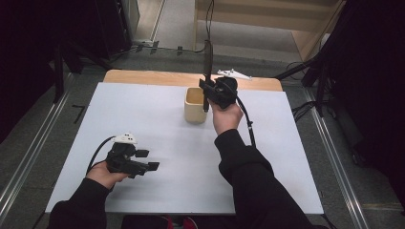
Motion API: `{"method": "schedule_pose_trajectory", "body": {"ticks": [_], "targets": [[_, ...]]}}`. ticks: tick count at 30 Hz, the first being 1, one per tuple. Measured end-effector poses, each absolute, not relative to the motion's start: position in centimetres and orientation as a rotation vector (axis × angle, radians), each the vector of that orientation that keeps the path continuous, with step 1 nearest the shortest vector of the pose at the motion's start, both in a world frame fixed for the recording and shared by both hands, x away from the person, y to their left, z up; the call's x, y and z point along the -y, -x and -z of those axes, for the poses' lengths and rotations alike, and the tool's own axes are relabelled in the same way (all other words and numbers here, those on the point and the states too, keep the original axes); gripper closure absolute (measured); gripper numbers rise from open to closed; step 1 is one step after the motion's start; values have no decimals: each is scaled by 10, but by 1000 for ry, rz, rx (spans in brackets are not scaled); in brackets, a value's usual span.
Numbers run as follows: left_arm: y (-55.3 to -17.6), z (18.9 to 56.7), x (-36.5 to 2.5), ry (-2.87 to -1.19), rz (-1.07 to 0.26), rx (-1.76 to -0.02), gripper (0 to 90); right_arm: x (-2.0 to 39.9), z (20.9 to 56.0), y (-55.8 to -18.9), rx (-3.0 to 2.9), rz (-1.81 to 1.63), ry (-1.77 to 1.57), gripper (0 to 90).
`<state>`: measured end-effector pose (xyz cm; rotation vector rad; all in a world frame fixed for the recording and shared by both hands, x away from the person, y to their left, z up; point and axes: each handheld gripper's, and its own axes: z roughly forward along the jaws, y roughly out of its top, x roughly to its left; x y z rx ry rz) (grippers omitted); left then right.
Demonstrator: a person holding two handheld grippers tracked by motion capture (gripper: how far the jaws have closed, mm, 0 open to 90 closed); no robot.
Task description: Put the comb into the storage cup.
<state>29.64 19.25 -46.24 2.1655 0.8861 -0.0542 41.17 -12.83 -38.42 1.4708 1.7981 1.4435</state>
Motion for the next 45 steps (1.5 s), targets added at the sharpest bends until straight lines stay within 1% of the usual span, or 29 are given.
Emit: {"method": "schedule_pose_trajectory", "body": {"ticks": [28, 38, 45], "targets": [[-294, 465, -196, -2174, 81, -869, 278, 111, 375, -449, -1801, -1383, -1445, 696], [-294, 465, -193, -2177, 89, -857, 278, 110, 382, -460, -1796, -1366, -1462, 696], [-293, 466, -190, -2187, 93, -848, 278, 106, 388, -460, -1806, -1354, -1456, 696]]}}
